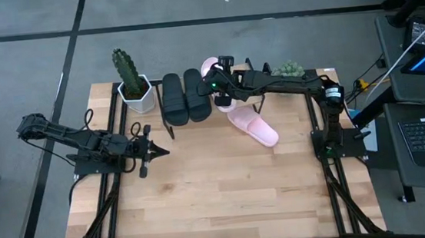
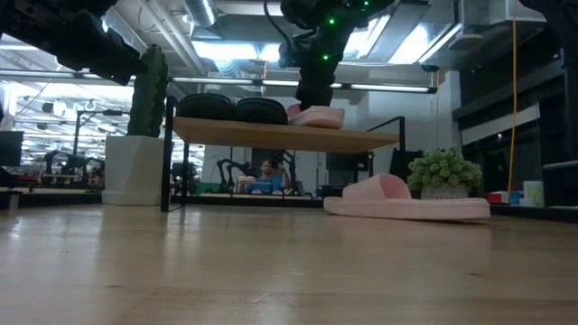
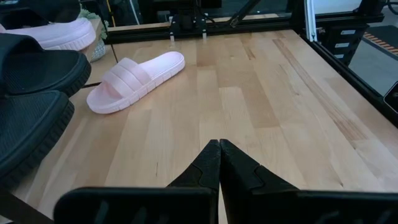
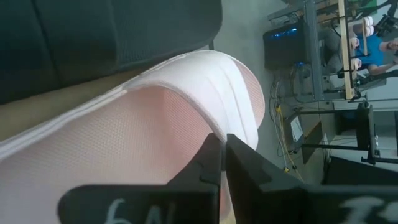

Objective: Pick and place slides into the shelf
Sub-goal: Put the bottom pink slide on the shelf, then put the pink slide on the shelf

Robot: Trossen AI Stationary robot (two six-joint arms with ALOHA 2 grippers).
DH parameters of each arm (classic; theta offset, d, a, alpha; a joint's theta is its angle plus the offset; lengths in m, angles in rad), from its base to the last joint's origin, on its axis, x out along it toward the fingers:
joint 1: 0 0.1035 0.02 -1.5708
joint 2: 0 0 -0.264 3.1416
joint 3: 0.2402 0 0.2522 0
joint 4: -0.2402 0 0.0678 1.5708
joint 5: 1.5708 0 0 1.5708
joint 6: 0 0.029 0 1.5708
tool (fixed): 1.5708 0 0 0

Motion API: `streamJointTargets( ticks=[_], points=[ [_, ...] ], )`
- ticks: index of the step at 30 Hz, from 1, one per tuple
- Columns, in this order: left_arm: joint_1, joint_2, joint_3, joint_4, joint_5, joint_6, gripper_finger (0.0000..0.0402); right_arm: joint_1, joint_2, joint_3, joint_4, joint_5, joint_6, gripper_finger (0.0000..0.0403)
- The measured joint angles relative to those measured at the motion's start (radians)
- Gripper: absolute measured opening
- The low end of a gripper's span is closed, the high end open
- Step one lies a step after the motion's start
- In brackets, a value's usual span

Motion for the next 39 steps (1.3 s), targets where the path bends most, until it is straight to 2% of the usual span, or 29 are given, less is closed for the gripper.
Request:
streamJointTargets(
  ticks=[9,15,32,39],
  points=[
    [0.000,0.000,0.000,0.000,0.000,0.000,0.0000,0.002,0.000,0.000,0.011,-0.003,0.027,0.0031],
    [0.000,0.000,0.000,0.000,0.000,0.000,0.0000,0.005,0.000,0.000,0.020,-0.055,0.027,0.0054],
    [0.000,0.000,0.000,-0.001,0.000,0.000,0.0000,0.010,-0.008,0.001,0.038,-0.055,-0.003,0.0127],
    [0.000,0.000,0.000,-0.002,0.001,0.000,0.0000,0.042,-0.016,0.093,-0.070,-0.053,-0.004,0.0140]
  ],
)
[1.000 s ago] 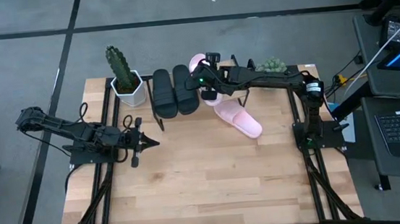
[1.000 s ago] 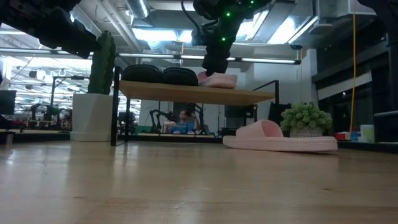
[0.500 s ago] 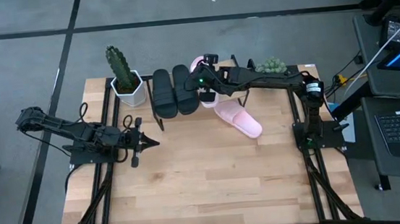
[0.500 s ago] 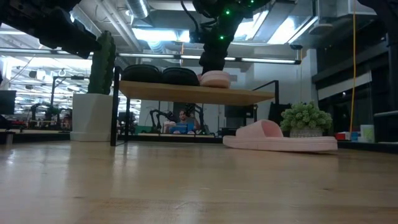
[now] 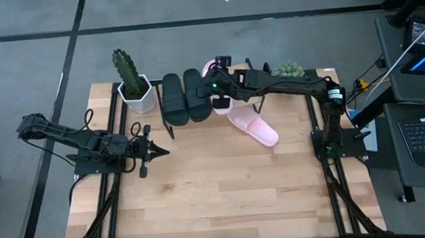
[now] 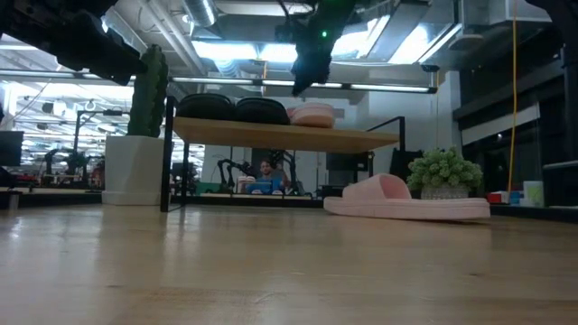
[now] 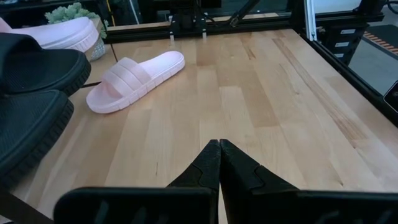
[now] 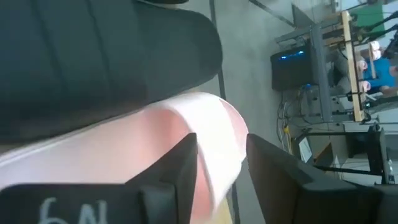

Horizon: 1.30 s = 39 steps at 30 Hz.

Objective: Pick and place slides into the shelf
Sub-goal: Put the pink slide on the shelf

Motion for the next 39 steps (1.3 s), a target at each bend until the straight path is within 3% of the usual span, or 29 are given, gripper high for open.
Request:
streamJointTargets(
  ticks=[10,20,30,39],
  points=[
    [0.000,0.000,0.000,-0.003,0.000,0.000,0.0000,0.066,-0.002,0.148,-0.386,0.000,0.178,0.0133],
    [0.000,0.000,0.000,-0.002,0.000,0.000,0.0000,0.160,-0.002,0.139,-0.662,-0.024,0.468,0.0114],
    [0.000,0.000,0.000,-0.008,0.000,-0.001,0.0000,0.292,-0.002,0.064,-0.659,-0.028,0.653,0.0114],
    [0.000,0.000,0.000,-0.020,0.000,-0.002,0.0000,0.407,-0.116,-0.277,-0.361,0.012,0.755,0.0113]
  ],
)
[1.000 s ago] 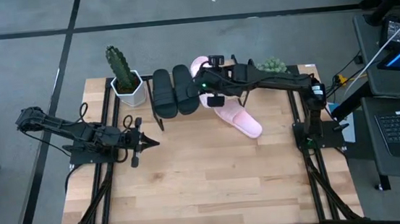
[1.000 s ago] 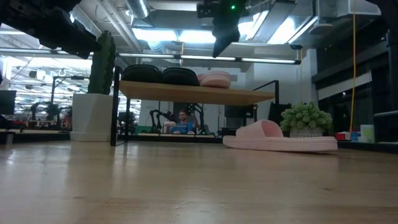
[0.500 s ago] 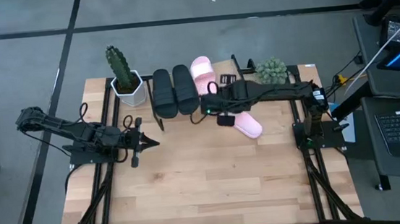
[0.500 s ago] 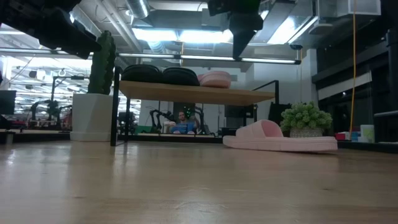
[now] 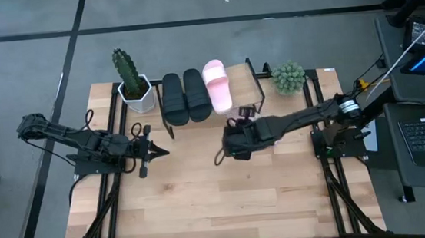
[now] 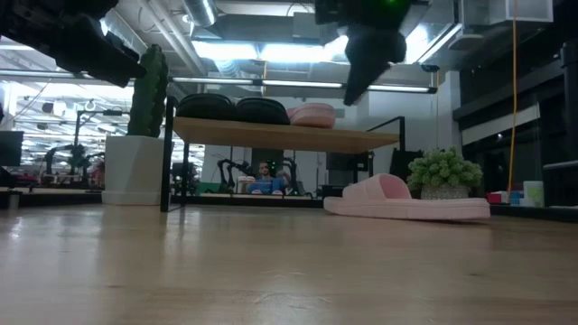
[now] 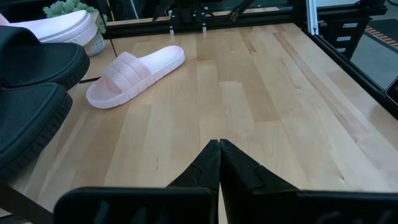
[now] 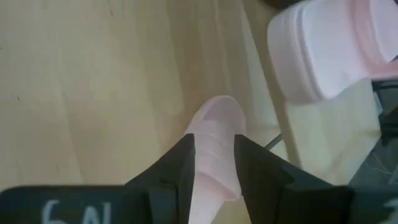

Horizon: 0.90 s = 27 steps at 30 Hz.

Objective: Pick and place slides into the shelf
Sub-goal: Put the pink slide on the shelf

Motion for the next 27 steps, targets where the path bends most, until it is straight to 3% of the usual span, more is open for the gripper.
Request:
streamJointTargets(
  ticks=[16,27],
  points=[
    [0.000,0.000,0.000,-0.005,0.000,0.000,0.0000,0.035,-0.365,-0.624,0.479,0.022,-0.065,0.0113],
    [0.000,0.000,0.000,0.003,0.000,-0.002,0.0000,0.025,-0.415,-0.708,0.509,0.021,-0.283,0.0113]
  ],
)
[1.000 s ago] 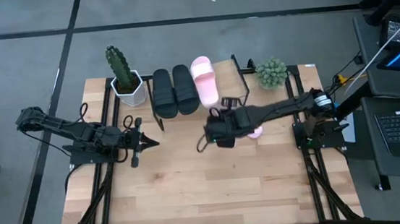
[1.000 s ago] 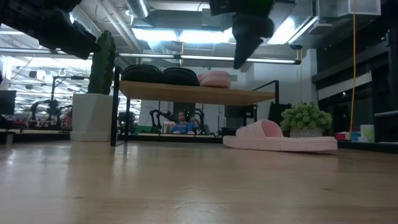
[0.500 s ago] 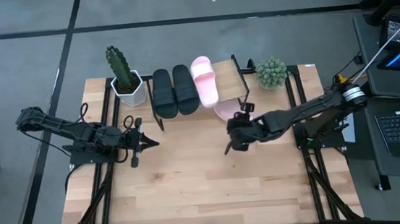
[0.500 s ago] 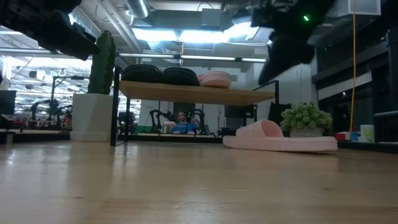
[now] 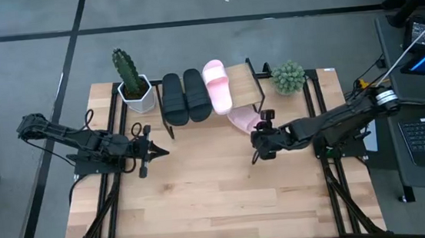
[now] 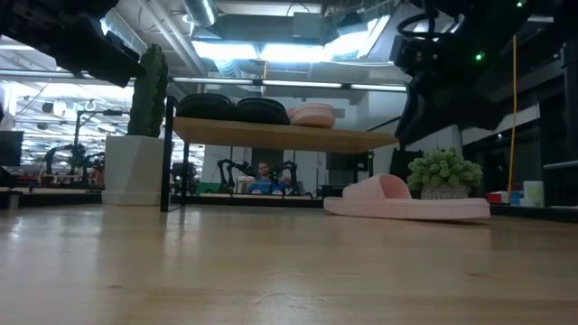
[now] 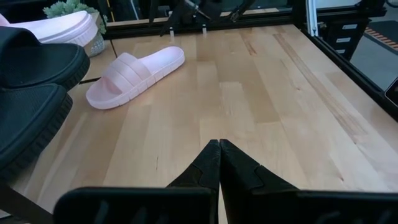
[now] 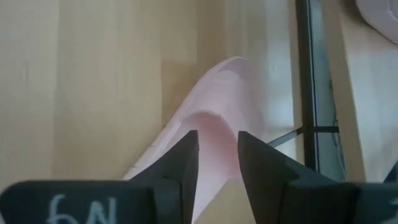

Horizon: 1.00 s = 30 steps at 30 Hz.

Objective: Pick and place slides into the shelf
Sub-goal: Put the pink slide on the shelf

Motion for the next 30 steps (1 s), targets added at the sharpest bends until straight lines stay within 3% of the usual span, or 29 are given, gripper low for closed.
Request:
streamJointTargets(
  ticks=[7,16,24,30],
  points=[
    [0.000,0.000,0.000,0.003,0.000,-0.001,0.0000,-0.045,0.008,-0.001,-0.004,-0.006,-0.034,0.0113],
    [0.000,0.000,0.000,0.003,0.000,-0.001,0.0000,-0.128,0.008,-0.002,0.022,-0.101,-0.100,0.0113],
    [0.000,0.000,0.000,0.003,0.000,-0.001,0.0000,-0.195,0.008,-0.137,0.243,-0.132,-0.204,0.0113],
    [0.001,0.000,0.000,0.003,-0.001,-0.001,0.0000,-0.244,0.006,-0.148,0.278,-0.130,-0.280,0.0113]
  ],
)
